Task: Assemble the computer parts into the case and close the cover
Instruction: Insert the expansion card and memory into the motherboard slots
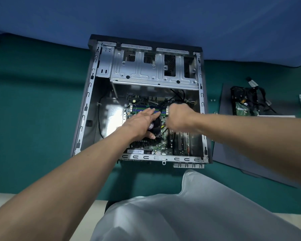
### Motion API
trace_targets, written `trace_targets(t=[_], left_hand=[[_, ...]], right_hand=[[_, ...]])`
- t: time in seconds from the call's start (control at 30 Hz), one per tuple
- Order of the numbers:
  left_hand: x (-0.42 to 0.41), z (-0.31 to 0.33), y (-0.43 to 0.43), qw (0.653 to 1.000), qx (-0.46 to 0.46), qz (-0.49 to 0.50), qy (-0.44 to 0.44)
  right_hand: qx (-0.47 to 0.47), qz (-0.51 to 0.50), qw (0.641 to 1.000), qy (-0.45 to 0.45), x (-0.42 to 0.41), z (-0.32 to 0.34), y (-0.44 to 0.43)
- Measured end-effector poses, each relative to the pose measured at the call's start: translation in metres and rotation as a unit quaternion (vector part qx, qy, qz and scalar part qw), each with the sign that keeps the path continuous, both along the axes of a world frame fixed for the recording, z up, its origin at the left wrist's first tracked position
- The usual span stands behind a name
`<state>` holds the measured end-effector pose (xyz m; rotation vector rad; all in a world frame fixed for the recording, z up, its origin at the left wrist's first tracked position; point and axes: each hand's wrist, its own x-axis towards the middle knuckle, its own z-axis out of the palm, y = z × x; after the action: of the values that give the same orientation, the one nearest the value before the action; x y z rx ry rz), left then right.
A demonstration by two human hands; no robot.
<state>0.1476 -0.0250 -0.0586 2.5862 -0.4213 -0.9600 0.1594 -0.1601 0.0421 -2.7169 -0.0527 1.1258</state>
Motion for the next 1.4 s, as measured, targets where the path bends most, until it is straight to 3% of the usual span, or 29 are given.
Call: trace_targets(t=[0.03, 0.07, 0.1, 0.17, 0.23, 0.27, 0.33, 0.4, 0.43, 0.47, 0.5, 0.53, 0.57, 0.6, 0.63, 0.67, 0.73, 0.8, 0.83, 0.93, 0.97, 1.0, 1.03, 1.1, 1.17, 1.2, 1.3, 1.4], left_hand=[[-0.001, 0.0, 0.0, 1.0, 0.0, 0.002, 0.002], [-0.001, 0.0, -0.001, 1.0, 0.0, 0.005, 0.001], [-0.001, 0.001, -0.001, 1.0, 0.0, 0.005, 0.001], [0.001, 0.003, -0.001, 1.0, -0.004, 0.006, 0.003], [0.001, 0.003, 0.0, 1.0, -0.003, 0.009, 0.003], [0.001, 0.003, 0.0, 1.0, -0.004, 0.007, 0.003], [0.002, 0.003, -0.001, 1.0, -0.006, 0.006, 0.0], [0.003, 0.003, -0.001, 1.0, -0.007, 0.006, 0.001], [0.003, 0.004, -0.001, 1.0, -0.004, 0.005, 0.003], [0.003, 0.003, -0.001, 1.0, 0.001, 0.003, 0.004], [0.002, 0.003, -0.002, 1.0, 0.005, 0.002, 0.004], [0.002, 0.003, -0.002, 1.0, 0.008, 0.002, 0.005], [0.001, 0.003, -0.002, 1.0, 0.009, 0.004, 0.005], [0.0, 0.003, -0.002, 1.0, 0.009, 0.005, 0.007], [-0.001, 0.003, -0.002, 1.0, 0.008, 0.009, 0.008], [-0.002, 0.004, -0.002, 1.0, 0.006, 0.012, 0.007], [-0.001, 0.004, 0.0, 1.0, 0.003, 0.011, 0.006], [0.0, 0.004, 0.0, 1.0, 0.0, 0.013, 0.004], [0.0, 0.004, 0.0, 1.0, -0.001, 0.012, 0.002], [0.003, 0.003, 0.0, 1.0, -0.004, 0.017, 0.0], [0.003, 0.003, -0.001, 1.0, 0.0, 0.017, 0.001], [0.004, 0.003, -0.002, 1.0, 0.007, 0.014, 0.001], [0.005, 0.004, -0.003, 1.0, 0.017, 0.009, -0.002], [0.007, 0.004, -0.006, 1.0, 0.031, 0.003, -0.004], [0.006, 0.005, -0.008, 0.999, 0.04, 0.007, -0.001], [0.006, 0.006, -0.008, 0.999, 0.044, 0.008, -0.001], [0.008, 0.01, -0.007, 0.999, 0.039, -0.001, -0.006], [0.009, 0.015, -0.008, 1.0, 0.03, -0.006, -0.007]], right_hand=[[0.019, -0.139, 0.989, 0.049, 0.003, -0.002, -0.001], [0.026, -0.201, 0.975, 0.091, 0.005, -0.001, -0.003], [0.028, -0.194, 0.973, 0.121, 0.006, 0.002, -0.007], [-0.004, -0.045, 0.989, 0.139, 0.004, 0.009, -0.013], [-0.068, 0.188, 0.977, 0.073, -0.002, 0.015, -0.013], [-0.099, 0.309, 0.946, 0.004, -0.005, 0.015, -0.013], [-0.11, 0.51, 0.843, -0.132, -0.009, 0.016, -0.01], [-0.089, 0.609, 0.769, -0.174, -0.01, 0.014, -0.013], [-0.088, 0.623, 0.759, -0.168, -0.009, 0.011, -0.013], [-0.078, 0.598, 0.781, -0.16, -0.011, 0.009, -0.014], [-0.063, 0.518, 0.84, -0.146, -0.012, 0.006, -0.012], [-0.041, 0.365, 0.923, -0.113, -0.01, 0.003, -0.009], [-0.017, 0.177, 0.981, -0.077, -0.007, -0.001, -0.007], [-0.005, 0.006, 1.0, -0.028, -0.002, -0.003, -0.006], [0.005, -0.098, 0.995, 0.015, 0.003, -0.005, -0.008], [0.003, -0.12, 0.991, 0.054, 0.008, -0.004, -0.011], [-0.001, -0.034, 0.993, 0.112, 0.009, 0.004, -0.012], [-0.055, 0.181, 0.979, 0.075, 0.002, 0.016, -0.01], [-0.087, 0.299, 0.95, 0.016, -0.002, 0.019, -0.009], [-0.107, 0.559, 0.81, -0.139, -0.008, 0.019, -0.008], [-0.092, 0.582, 0.795, -0.141, -0.009, 0.019, -0.008], [-0.073, 0.56, 0.815, -0.131, -0.011, 0.016, -0.009], [-0.056, 0.484, 0.865, -0.119, -0.009, 0.012, -0.009], [-0.026, 0.187, 0.98, -0.064, -0.002, 0.005, -0.005], [0.007, -0.047, 0.999, 0.009, 0.004, 0.003, -0.004], [0.012, -0.06, 0.998, 0.025, 0.007, 0.003, -0.004], [-0.026, 0.154, 0.987, 0.043, 0.0, 0.015, 0.001], [-0.118, 0.397, 0.908, -0.059, -0.009, 0.019, 0.004]])
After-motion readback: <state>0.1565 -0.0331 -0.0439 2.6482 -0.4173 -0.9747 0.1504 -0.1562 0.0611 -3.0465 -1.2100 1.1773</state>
